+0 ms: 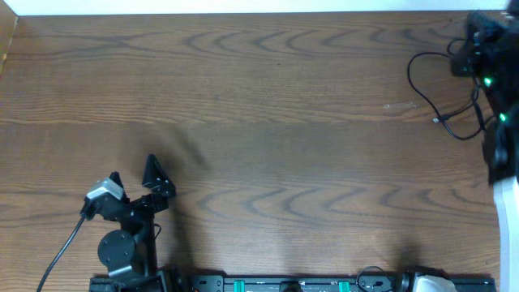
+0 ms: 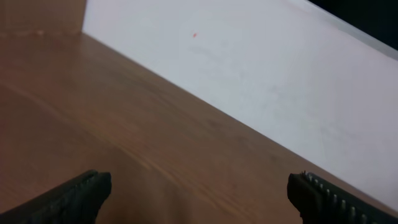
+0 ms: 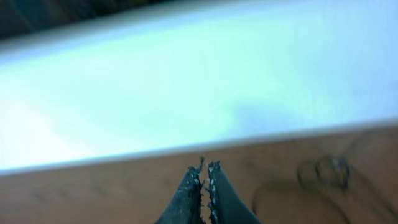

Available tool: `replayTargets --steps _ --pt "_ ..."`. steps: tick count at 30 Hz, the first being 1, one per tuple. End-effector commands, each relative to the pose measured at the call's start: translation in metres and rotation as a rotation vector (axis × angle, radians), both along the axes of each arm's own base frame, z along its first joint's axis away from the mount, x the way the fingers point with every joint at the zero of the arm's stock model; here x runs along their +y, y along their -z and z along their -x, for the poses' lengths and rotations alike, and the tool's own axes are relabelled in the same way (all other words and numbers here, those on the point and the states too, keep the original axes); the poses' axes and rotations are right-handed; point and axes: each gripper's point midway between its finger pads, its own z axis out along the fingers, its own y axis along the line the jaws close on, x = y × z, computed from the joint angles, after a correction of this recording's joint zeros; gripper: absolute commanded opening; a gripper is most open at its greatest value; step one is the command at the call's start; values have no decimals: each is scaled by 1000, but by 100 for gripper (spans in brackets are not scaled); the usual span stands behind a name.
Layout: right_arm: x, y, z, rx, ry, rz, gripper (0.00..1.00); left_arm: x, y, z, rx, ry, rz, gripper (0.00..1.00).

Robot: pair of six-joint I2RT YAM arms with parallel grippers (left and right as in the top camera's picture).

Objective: Untangle cables

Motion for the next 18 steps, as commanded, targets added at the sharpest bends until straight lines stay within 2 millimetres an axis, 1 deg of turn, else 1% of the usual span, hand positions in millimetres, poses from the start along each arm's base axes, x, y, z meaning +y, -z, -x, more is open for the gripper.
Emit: replayTargets --steps 1,3,5,7,9,10,12,14,18 --pt "27 -79 56 -231 -77 -30 6 -9 12 -6 1 65 -87 98" --pt "33 -102 78 -306 -99 -18 6 -8 21 -9 -1 65 -88 98" --pt "36 -117 98 -358 -105 -9 9 -7 31 -11 -1 65 -88 98" --pt "38 -128 116 -400 -105 21 10 -7 42 -13 4 67 -85 98" --pt "40 -136 132 -433 -104 58 12 -6 44 -13 13 64 -87 98" --pt "41 -139 138 -445 -103 70 9 -7 43 -13 8 64 -88 98" --pt "42 -142 150 -458 -101 86 9 -6 42 -13 6 63 -89 98" --pt "43 -141 159 -453 -101 89 9 -7 44 -13 16 64 -85 98" --pt "44 -123 169 -387 -100 146 8 -7 60 -11 77 67 -65 98"
